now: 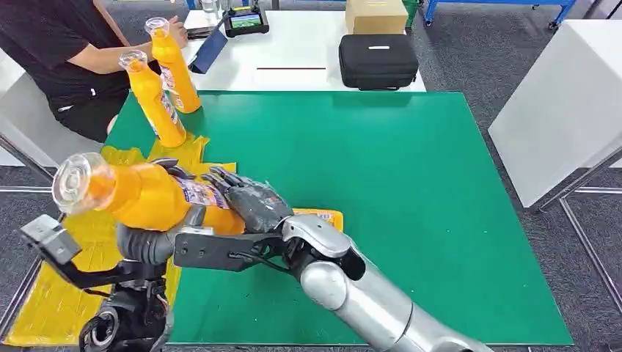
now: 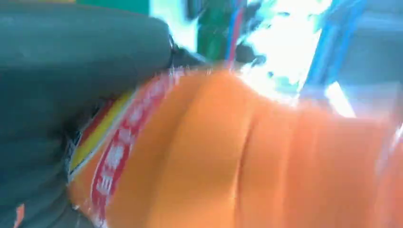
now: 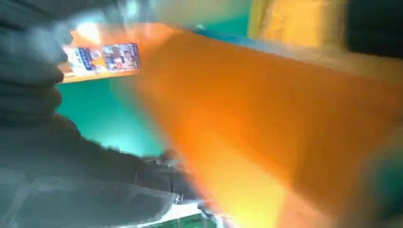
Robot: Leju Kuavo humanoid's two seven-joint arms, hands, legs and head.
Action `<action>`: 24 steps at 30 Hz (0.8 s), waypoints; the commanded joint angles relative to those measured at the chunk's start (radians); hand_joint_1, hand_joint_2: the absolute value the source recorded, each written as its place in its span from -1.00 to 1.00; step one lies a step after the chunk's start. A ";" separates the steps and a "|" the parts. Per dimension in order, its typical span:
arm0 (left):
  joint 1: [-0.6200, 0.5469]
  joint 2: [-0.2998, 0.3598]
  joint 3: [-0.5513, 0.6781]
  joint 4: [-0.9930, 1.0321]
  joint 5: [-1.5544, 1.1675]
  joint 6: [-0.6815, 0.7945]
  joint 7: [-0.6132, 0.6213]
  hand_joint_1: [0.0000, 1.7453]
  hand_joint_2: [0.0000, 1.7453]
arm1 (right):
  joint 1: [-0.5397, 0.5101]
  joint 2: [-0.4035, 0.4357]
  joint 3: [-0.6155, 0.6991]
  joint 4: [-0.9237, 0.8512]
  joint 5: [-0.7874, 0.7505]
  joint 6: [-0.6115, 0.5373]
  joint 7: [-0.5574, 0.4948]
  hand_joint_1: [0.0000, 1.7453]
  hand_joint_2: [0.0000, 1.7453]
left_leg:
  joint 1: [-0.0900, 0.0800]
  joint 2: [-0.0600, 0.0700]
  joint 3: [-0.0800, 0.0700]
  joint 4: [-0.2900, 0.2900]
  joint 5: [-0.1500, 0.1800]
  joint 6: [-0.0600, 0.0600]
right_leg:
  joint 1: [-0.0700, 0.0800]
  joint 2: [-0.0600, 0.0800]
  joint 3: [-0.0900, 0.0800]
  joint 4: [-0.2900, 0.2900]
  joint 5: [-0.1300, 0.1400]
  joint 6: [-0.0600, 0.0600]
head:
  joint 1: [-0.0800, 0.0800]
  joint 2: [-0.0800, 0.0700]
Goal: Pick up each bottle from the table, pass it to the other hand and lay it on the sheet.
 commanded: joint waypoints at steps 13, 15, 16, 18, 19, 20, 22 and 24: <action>-0.098 0.121 0.131 0.425 -1.378 -0.005 0.258 1.00 1.00 | 0.037 -0.183 -0.180 0.043 0.084 0.030 0.007 -1.00 -1.00 | -0.001 -0.008 0.005 -0.002 0.001 -0.003 | -0.002 -0.009 0.007 -0.002 -0.001 0.000 | 0.000 0.000; -0.140 0.135 0.070 0.513 -1.404 -0.054 0.279 1.00 1.00 | 0.037 -0.195 -0.183 0.037 0.067 0.025 0.009 -1.00 -1.00 | -0.001 -0.008 0.005 -0.002 0.001 -0.003 | -0.002 -0.010 0.007 -0.002 -0.001 0.000 | 0.000 0.000; -0.165 0.133 0.042 0.564 -1.416 -0.075 0.300 1.00 1.00 | 0.037 -0.202 -0.182 0.035 0.063 0.023 0.010 -1.00 -1.00 | -0.001 -0.008 0.003 -0.001 0.002 -0.002 | -0.002 -0.009 0.005 -0.001 0.000 0.000 | 0.000 0.000; -0.191 0.118 0.015 0.617 -1.405 -0.126 0.323 1.00 1.00 | 0.041 -0.210 -0.180 0.034 0.057 0.024 0.010 -1.00 -1.00 | -0.001 -0.008 0.005 -0.002 0.002 -0.002 | -0.002 -0.011 0.006 -0.002 -0.001 0.000 | 0.000 0.000; -0.202 0.107 0.010 0.644 -1.394 -0.137 0.334 1.00 1.00 | 0.043 -0.213 -0.179 0.033 0.056 0.023 0.010 -1.00 -1.00 | -0.001 -0.007 0.004 -0.001 0.002 -0.001 | -0.002 -0.009 0.005 -0.001 -0.001 0.000 | 0.000 0.000; -0.202 0.107 0.010 0.644 -1.394 -0.137 0.334 1.00 1.00 | 0.043 -0.213 -0.179 0.033 0.056 0.023 0.010 -1.00 -1.00 | -0.001 -0.007 0.005 -0.002 0.001 -0.003 | -0.001 -0.010 0.006 -0.002 -0.001 0.000 | 0.000 0.000; -0.209 0.101 0.008 0.656 -1.383 -0.164 0.357 1.00 1.00 | 0.045 -0.217 -0.172 0.034 0.055 0.024 0.010 -1.00 -1.00 | -0.001 -0.004 0.003 -0.001 0.001 -0.002 | -0.001 -0.007 0.005 -0.001 0.000 0.000 | 0.000 0.000; -0.219 0.087 0.021 0.680 -1.339 -0.204 0.387 1.00 1.00 | 0.041 -0.221 -0.157 0.040 0.047 0.029 0.007 -1.00 -1.00 | -0.001 -0.004 0.003 -0.001 0.001 -0.002 | -0.001 -0.007 0.005 -0.001 -0.001 0.000 | 0.000 0.000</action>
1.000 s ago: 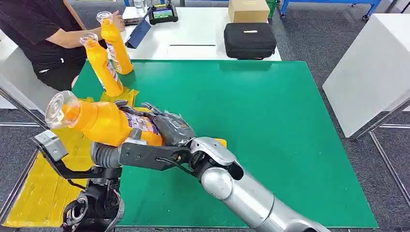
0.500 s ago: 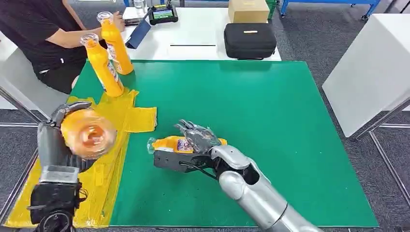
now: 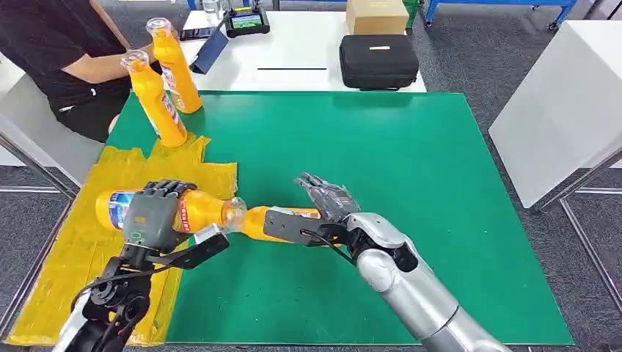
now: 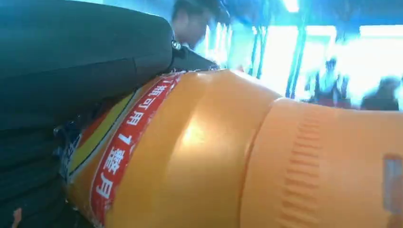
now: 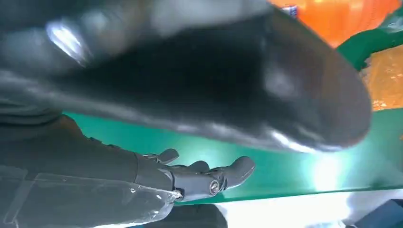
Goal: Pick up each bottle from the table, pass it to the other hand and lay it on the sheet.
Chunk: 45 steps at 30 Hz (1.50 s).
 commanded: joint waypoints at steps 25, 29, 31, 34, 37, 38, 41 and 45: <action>-0.206 -0.117 0.157 0.291 0.253 -0.102 0.165 -1.00 -1.00 | -0.043 -0.049 0.107 0.055 -0.069 -0.007 0.014 -1.00 -1.00 | 0.002 -0.001 0.003 0.000 -0.002 -0.004 | 0.001 -0.002 0.005 -0.001 -0.002 0.000 | 0.000 0.000; -0.203 -0.117 0.151 0.284 0.245 -0.108 0.164 -1.00 -1.00 | -0.035 -0.049 0.102 0.051 -0.061 -0.002 0.018 -1.00 -1.00 | 0.001 -0.001 0.001 -0.001 -0.001 -0.003 | 0.001 -0.002 0.003 -0.001 -0.001 0.000 | 0.000 0.000; -0.203 -0.117 0.150 0.279 0.244 -0.109 0.163 -1.00 -1.00 | -0.033 -0.048 0.102 0.051 -0.059 0.000 0.019 -1.00 -1.00 | 0.001 -0.001 0.001 0.000 -0.001 -0.003 | 0.001 -0.002 0.003 0.000 -0.001 0.000 | 0.000 0.000; -0.202 -0.115 0.147 0.271 0.242 -0.111 0.162 -1.00 -1.00 | -0.030 -0.047 0.101 0.052 -0.055 0.002 0.019 -1.00 -1.00 | 0.001 -0.001 0.001 0.000 -0.001 -0.004 | 0.001 -0.002 0.003 0.000 -0.001 0.000 | 0.000 0.000; -0.199 -0.112 0.142 0.262 0.237 -0.117 0.160 -1.00 -1.00 | -0.029 -0.048 0.103 0.054 -0.053 0.005 0.019 -1.00 -1.00 | 0.001 -0.001 0.001 0.000 -0.001 -0.004 | 0.001 -0.002 0.003 0.000 -0.001 0.000 | 0.000 0.000; -0.200 -0.112 0.142 0.261 0.238 -0.120 0.160 -1.00 -1.00 | -0.027 -0.048 0.103 0.053 -0.052 0.005 0.018 -1.00 -1.00 | 0.002 -0.001 0.003 0.000 -0.002 -0.005 | 0.001 -0.002 0.004 0.000 -0.002 0.000 | 0.000 0.000; -0.197 -0.119 0.152 0.251 0.255 -0.121 0.159 -1.00 -1.00 | -0.027 -0.051 0.102 0.051 -0.051 0.005 0.018 -1.00 -1.00 | 0.002 -0.001 0.003 0.000 -0.002 -0.005 | 0.001 -0.002 0.005 0.000 -0.002 0.000 | 0.000 0.000; -0.180 -0.142 0.187 0.201 0.344 -0.103 0.127 -1.00 -1.00 | -0.025 -0.064 0.101 0.050 -0.042 0.004 0.022 -1.00 -1.00 | 0.002 -0.001 0.002 0.000 -0.001 -0.003 | 0.001 -0.002 0.003 0.000 -0.001 0.000 | 0.000 0.000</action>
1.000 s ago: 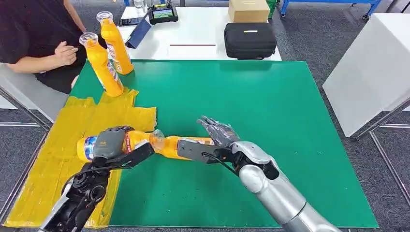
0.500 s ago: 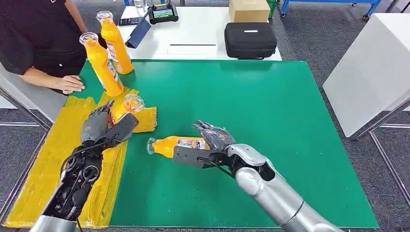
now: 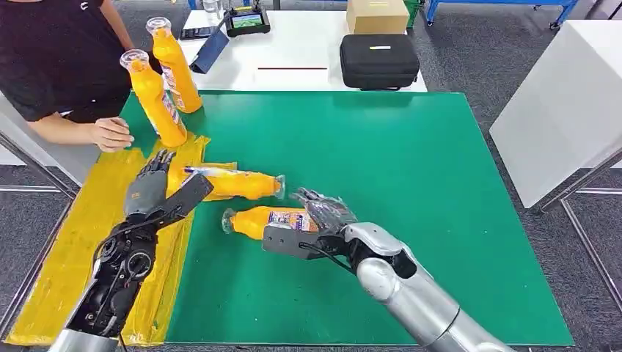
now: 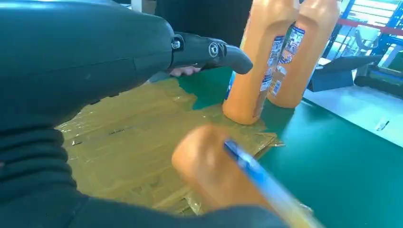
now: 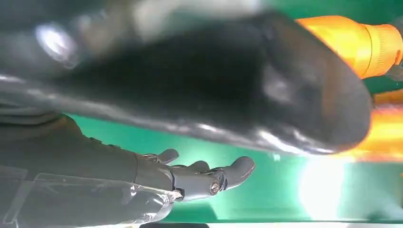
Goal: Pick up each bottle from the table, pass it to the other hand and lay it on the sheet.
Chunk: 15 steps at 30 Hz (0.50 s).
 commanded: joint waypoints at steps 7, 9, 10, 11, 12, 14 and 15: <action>0.059 -0.105 0.119 -0.179 0.433 0.055 -0.127 -1.00 -1.00 | -0.036 -0.034 0.023 0.086 0.068 -0.026 0.019 -1.00 1.00 | 0.002 0.001 0.005 0.000 -0.003 -0.004 | 0.001 -0.001 0.006 -0.001 -0.002 0.000 | 0.000 0.000; 0.107 -0.122 0.125 -0.282 0.650 0.088 -0.174 -1.00 -1.00 | -0.055 -0.024 0.013 0.141 0.101 -0.048 0.011 -1.00 1.00 | 0.001 0.000 0.003 0.000 -0.002 -0.003 | 0.001 -0.001 0.004 -0.001 -0.002 0.000 | 0.000 0.000; 0.137 -0.122 0.122 -0.343 0.765 0.095 -0.204 -1.00 -1.00 | -0.067 -0.016 0.005 0.170 0.124 -0.059 0.010 -1.00 1.00 | 0.002 0.001 0.005 0.001 -0.003 -0.004 | 0.002 0.000 0.006 -0.001 -0.002 0.000 | 0.000 0.000; 0.177 -0.100 0.095 -0.417 0.866 0.109 -0.221 -1.00 -1.00 | -0.084 -0.005 -0.009 0.210 0.142 -0.069 0.000 -1.00 1.00 | 0.001 0.003 0.002 0.000 -0.002 -0.003 | 0.001 0.002 0.002 -0.001 -0.001 0.000 | 0.000 0.000; 0.201 -0.083 0.078 -0.455 0.921 0.110 -0.217 -1.00 -1.00 | -0.094 0.001 -0.016 0.236 0.148 -0.070 -0.003 -1.00 1.00 | 0.001 0.005 0.004 0.001 -0.003 -0.004 | 0.001 0.003 0.004 0.000 -0.001 0.000 | 0.000 0.000; 0.234 -0.034 0.029 -0.511 1.028 0.115 -0.243 -1.00 -1.00 | -0.116 0.009 -0.023 0.284 0.169 -0.074 -0.008 -1.00 1.00 | 0.001 0.005 0.004 0.001 -0.003 -0.004 | 0.000 0.003 0.003 0.000 -0.001 0.000 | 0.000 0.000; 0.246 -0.022 0.015 -0.531 1.051 0.124 -0.263 -1.00 -1.00 | -0.126 0.011 -0.026 0.306 0.173 -0.073 -0.009 -1.00 1.00 | 0.001 0.004 0.002 0.000 -0.002 -0.003 | 0.000 0.003 0.002 0.000 0.000 0.000 | 0.000 0.000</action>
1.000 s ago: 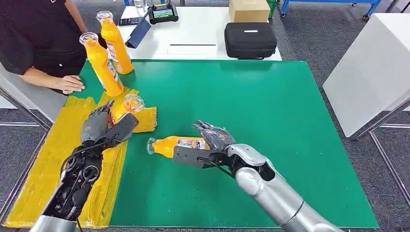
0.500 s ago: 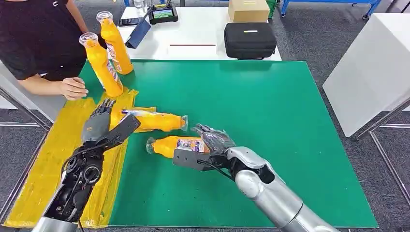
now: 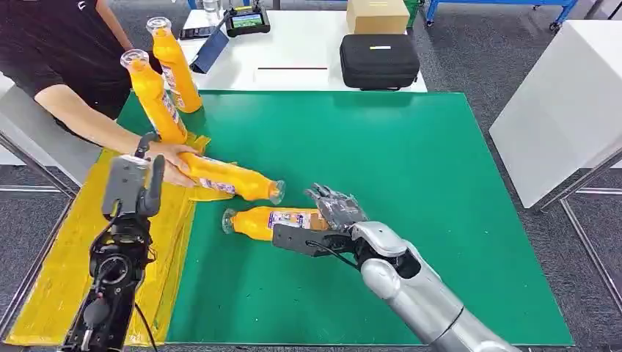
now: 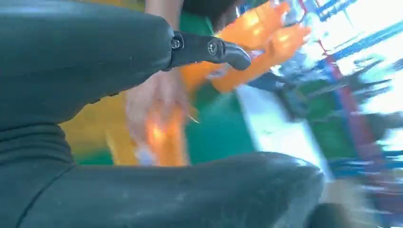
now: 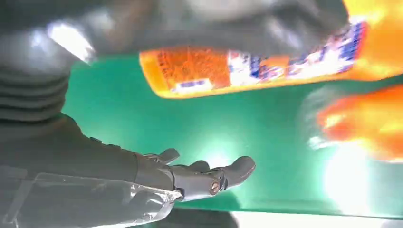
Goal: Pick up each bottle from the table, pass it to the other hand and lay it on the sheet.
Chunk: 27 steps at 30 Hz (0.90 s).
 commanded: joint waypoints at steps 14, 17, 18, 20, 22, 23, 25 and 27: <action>0.153 0.157 -0.148 -0.306 0.388 0.065 -0.154 -1.00 -1.00 | -0.129 0.048 -0.039 0.368 0.061 -0.016 -0.020 -1.00 1.00 | 0.001 0.000 0.004 0.000 -0.002 -0.003 | 0.001 -0.001 0.003 0.000 -0.001 0.000 | 0.000 0.000; 0.158 0.170 -0.158 -0.306 0.400 0.075 -0.166 -1.00 -1.00 | -0.135 0.057 -0.041 0.382 0.050 -0.011 -0.032 -1.00 1.00 | 0.002 0.002 0.006 0.000 -0.003 -0.005 | 0.002 0.001 0.006 0.000 -0.002 0.000 | 0.000 0.000; 0.157 0.172 -0.163 -0.305 0.401 0.078 -0.166 -1.00 -1.00 | -0.140 0.060 -0.037 0.389 0.049 -0.011 -0.034 -1.00 1.00 | 0.002 0.001 0.005 0.000 -0.003 -0.004 | 0.002 0.000 0.005 0.000 -0.002 0.000 | 0.000 0.000; 0.154 0.171 -0.167 -0.301 0.401 0.080 -0.166 -1.00 -1.00 | -0.140 0.063 -0.037 0.392 0.046 -0.010 -0.034 -1.00 1.00 | 0.002 0.001 0.005 0.000 -0.002 -0.005 | 0.002 -0.001 0.005 0.000 -0.002 0.000 | 0.000 0.000; 0.154 0.171 -0.167 -0.301 0.401 0.080 -0.166 -1.00 -1.00 | -0.140 0.063 -0.037 0.392 0.046 -0.010 -0.034 -1.00 1.00 | 0.002 0.001 0.005 0.000 -0.002 -0.005 | 0.002 -0.001 0.005 0.000 -0.002 0.000 | 0.000 0.000; 0.154 0.171 -0.167 -0.301 0.401 0.080 -0.166 -1.00 -1.00 | -0.140 0.063 -0.037 0.392 0.046 -0.010 -0.034 -1.00 1.00 | 0.002 0.001 0.005 0.000 -0.002 -0.005 | 0.002 -0.001 0.005 0.000 -0.002 0.000 | 0.000 0.000; 0.154 0.171 -0.167 -0.301 0.401 0.080 -0.166 -1.00 -1.00 | -0.140 0.063 -0.037 0.392 0.046 -0.010 -0.034 -1.00 1.00 | 0.002 0.001 0.006 0.000 -0.003 -0.005 | 0.002 -0.001 0.006 0.000 -0.003 0.000 | 0.000 0.000; 0.151 0.173 -0.178 -0.292 0.414 0.088 -0.161 -1.00 -1.00 | -0.132 0.070 -0.021 0.396 0.040 -0.004 -0.042 -1.00 1.00 | 0.001 0.000 0.004 0.000 -0.001 -0.004 | 0.001 -0.001 0.004 0.000 -0.001 0.000 | 0.000 0.000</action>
